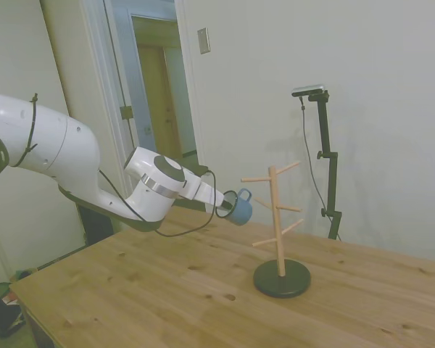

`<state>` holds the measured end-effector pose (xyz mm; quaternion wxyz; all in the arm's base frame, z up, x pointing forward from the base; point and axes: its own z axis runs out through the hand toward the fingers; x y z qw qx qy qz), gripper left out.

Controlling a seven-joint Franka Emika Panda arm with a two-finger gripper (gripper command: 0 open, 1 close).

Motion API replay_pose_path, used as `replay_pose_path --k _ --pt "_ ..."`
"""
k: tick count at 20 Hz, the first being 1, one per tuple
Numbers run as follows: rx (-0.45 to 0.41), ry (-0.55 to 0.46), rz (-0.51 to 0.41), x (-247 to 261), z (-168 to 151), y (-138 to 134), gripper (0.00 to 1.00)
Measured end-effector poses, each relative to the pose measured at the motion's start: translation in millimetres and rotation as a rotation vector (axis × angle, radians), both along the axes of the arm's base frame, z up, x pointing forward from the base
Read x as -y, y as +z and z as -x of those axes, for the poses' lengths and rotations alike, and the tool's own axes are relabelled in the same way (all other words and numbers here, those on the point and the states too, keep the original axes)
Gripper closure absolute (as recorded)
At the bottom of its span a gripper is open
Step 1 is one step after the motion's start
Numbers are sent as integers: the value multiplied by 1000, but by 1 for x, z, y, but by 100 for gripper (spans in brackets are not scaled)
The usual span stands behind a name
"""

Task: Unload the mug

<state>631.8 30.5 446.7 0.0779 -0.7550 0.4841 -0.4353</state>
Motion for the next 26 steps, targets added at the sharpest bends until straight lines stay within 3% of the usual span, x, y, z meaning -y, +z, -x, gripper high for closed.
replay_pose_path --k 6,11,14,19,23,26 --pt "-104 99 -101 -81 12 -10 100" --pt "-298 146 -172 -104 49 -8 100" --pt "-431 161 -197 -107 53 10 100" --pt "-634 218 -221 -59 41 60 100" --pt "-780 313 -263 -9 55 51 100" --pt "-825 322 -255 19 75 34 100"
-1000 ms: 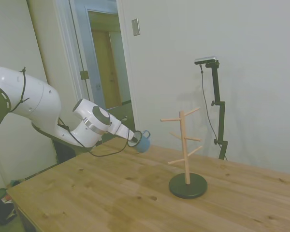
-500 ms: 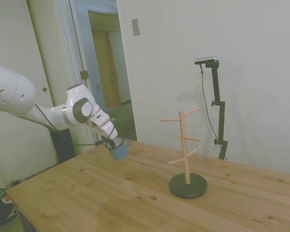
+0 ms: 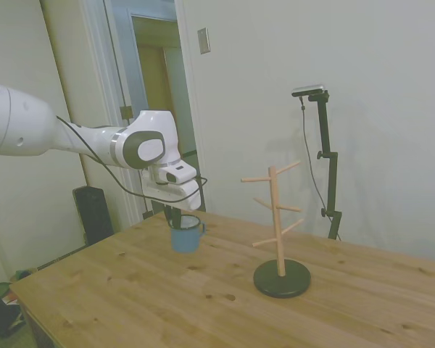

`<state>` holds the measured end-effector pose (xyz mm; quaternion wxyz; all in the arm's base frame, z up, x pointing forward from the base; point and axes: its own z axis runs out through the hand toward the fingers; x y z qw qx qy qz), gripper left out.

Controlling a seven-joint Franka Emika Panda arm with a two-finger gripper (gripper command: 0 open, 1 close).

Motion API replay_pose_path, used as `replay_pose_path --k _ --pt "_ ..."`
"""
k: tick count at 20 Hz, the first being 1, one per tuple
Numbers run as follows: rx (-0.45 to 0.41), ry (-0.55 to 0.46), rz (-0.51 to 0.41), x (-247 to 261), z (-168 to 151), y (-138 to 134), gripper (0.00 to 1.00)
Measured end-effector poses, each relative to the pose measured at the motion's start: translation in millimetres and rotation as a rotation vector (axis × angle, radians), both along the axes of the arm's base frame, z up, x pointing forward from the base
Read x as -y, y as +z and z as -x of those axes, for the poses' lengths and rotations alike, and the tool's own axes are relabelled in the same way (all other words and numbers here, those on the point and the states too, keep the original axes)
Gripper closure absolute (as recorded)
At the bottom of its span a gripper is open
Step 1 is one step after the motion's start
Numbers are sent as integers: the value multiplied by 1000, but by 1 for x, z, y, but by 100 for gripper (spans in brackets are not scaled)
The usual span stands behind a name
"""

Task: Unload the mug

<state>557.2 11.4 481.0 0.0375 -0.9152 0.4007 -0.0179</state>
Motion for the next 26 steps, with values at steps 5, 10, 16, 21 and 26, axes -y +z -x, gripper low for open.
replay_pose_path --k 5,10,16,21,26 --pt "30 5 55 11 12 -28 100" --pt "24 -16 86 32 14 -53 100" --pt "9 -27 90 37 14 -71 100" --pt "7 -39 97 42 15 -87 100" --pt "-2 -50 104 44 14 -96 100"
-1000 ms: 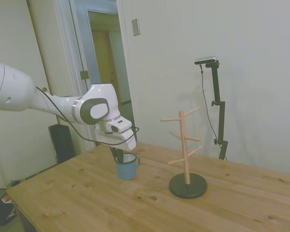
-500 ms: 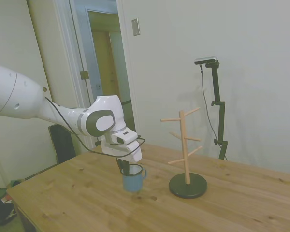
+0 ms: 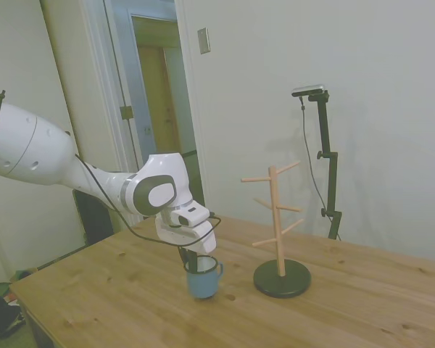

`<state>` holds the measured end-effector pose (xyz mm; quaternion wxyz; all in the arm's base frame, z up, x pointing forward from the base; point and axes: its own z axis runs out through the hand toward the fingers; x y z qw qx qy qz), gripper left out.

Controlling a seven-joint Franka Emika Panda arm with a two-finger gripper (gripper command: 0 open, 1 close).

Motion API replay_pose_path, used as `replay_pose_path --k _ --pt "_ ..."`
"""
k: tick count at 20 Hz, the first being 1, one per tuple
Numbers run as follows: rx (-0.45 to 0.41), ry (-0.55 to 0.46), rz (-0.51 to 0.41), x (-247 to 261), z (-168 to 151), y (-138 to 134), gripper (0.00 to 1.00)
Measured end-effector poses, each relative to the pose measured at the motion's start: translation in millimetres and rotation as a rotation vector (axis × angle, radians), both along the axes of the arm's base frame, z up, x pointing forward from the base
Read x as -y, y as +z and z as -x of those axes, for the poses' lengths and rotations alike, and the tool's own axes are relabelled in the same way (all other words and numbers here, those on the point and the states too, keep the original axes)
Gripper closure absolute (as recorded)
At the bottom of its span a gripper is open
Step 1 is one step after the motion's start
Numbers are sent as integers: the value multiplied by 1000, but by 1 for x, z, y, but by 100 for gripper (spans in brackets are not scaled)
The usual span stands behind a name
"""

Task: Unload the mug

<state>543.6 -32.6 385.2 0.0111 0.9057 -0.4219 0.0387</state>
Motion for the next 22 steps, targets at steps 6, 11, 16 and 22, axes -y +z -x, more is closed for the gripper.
replay_pose_path --k 6,11,16,22 --pt "-6 -8 1 3 0 -6 100" --pt "-6 -11 1 2 2 -11 100" --pt "-6 -14 4 2 3 -12 0" --pt "-5 -9 4 -1 3 -12 0"
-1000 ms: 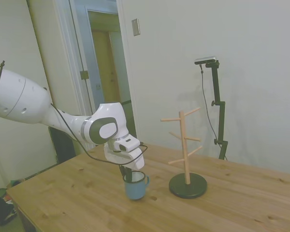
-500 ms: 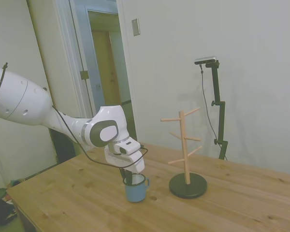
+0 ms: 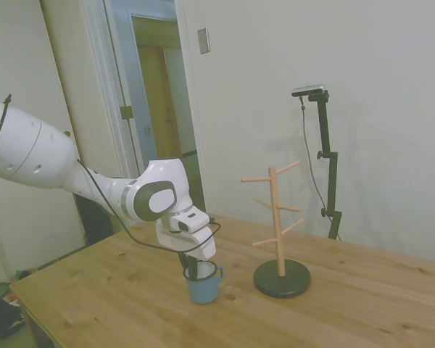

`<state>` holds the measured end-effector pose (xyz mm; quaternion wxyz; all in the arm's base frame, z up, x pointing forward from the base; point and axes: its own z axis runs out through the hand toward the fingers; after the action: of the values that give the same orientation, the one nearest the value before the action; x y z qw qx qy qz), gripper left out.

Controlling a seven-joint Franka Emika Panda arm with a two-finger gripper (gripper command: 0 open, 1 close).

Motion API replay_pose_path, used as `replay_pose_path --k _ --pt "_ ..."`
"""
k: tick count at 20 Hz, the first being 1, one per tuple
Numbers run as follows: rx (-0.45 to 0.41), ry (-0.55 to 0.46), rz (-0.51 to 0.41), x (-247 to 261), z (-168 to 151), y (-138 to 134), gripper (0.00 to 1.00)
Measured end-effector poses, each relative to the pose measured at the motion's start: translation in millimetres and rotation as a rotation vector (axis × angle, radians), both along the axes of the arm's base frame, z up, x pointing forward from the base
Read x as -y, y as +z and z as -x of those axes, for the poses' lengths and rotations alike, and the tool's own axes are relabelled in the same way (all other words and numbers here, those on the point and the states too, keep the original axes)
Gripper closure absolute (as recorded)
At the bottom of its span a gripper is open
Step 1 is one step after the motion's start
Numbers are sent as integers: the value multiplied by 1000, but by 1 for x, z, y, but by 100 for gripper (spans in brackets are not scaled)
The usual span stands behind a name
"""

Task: Unload the mug

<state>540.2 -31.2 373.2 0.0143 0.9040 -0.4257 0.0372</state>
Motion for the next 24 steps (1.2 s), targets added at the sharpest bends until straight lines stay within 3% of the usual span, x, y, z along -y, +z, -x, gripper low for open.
replay_pose_path --k 8,16,20,24 --pt "10 7 2 -2 16 16 0" --pt "118 19 41 1 46 98 0" --pt "139 64 23 -30 64 125 0" --pt "129 123 -24 -76 80 124 0"
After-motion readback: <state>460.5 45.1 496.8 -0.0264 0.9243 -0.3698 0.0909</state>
